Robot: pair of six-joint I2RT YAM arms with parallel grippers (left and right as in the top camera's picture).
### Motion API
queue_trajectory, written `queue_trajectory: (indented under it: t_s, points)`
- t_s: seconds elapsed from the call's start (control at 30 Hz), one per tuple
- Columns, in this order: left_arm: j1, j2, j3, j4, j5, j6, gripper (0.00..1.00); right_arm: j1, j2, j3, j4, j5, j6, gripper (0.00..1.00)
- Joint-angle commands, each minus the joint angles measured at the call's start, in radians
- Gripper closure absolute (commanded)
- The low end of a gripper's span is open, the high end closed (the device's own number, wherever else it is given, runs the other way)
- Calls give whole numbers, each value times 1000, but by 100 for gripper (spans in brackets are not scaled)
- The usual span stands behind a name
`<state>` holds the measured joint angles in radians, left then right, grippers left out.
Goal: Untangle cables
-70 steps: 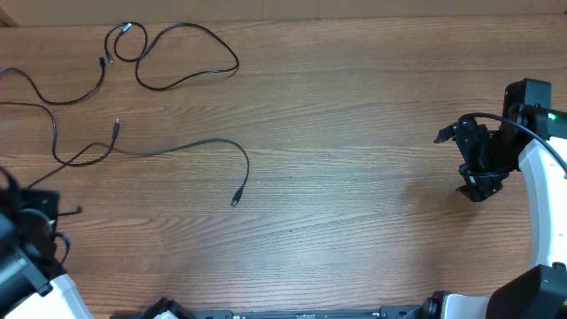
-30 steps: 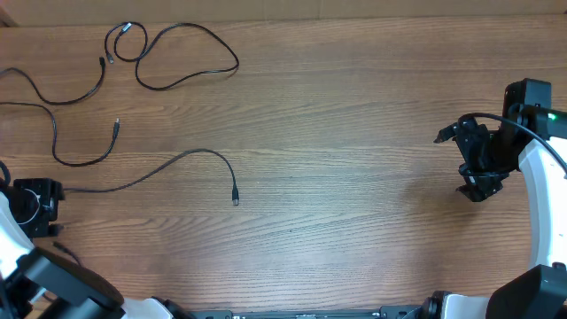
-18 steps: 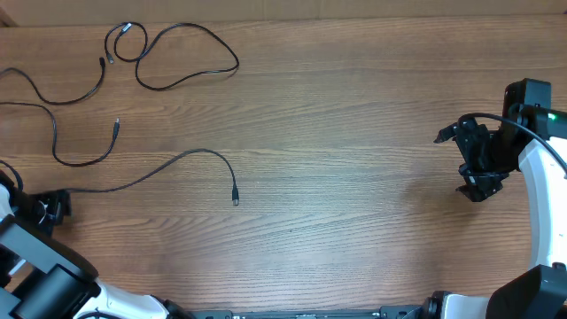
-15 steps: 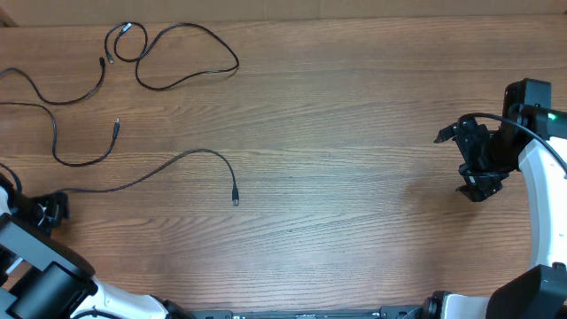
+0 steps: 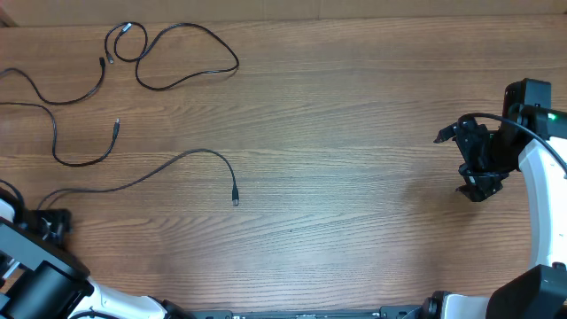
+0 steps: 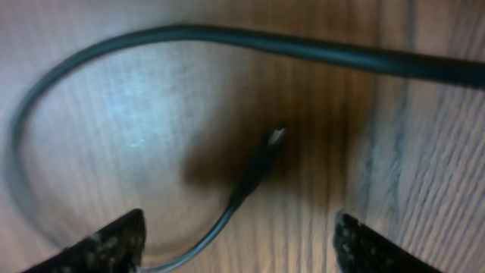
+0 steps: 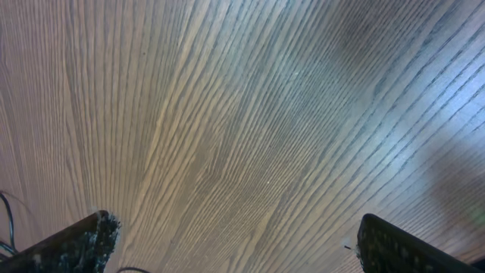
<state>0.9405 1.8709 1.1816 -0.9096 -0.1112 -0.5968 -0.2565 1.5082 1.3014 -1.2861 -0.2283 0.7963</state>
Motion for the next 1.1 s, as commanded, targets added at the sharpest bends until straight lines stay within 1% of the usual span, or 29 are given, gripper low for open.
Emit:
queue_trajectory:
  t_s: [0.0,0.1,0.2,0.23,0.3,0.33,0.4,0.47,0.57,0.73,0.83,0.9,1.07]
  points:
    - [3,12,-75,62,102,137,24,-4,-6,7,2,11,6,0]
    - [3,12,-110,93,113,152,24,-4,-6,7,2,11,6,0]
    - [3,12,-135,102,121,153,28,-4,-6,7,2,11,6,0]
    - [3,12,-145,108,135,158,31,-4,-6,7,2,11,6,0]
    - [3,12,-165,126,172,178,41,-4,-6,7,2,11,6,0]
    - [3,12,-185,146,198,194,44,-4,-6,7,2,11,6,0]
    - [3,12,-216,172,208,197,74,-4,-6,7,2,11,6,0]
    - [3,12,-231,183,208,197,96,-4,-6,7,2,11,6,0]
    - [3,12,-232,182,218,197,96,-4,-6,7,2,11,6,0]
    - [3,12,-231,179,365,188,95,-4,-6,7,2,11,6,0]
    - [3,11,-226,185,483,189,96,-4,-6,7,2,11,6,0]
    - [3,1,-222,188,606,189,96,-4,-6,7,2,11,6,0]
    - [3,-43,-222,195,856,172,96,-4,-6,7,2,11,6,0]
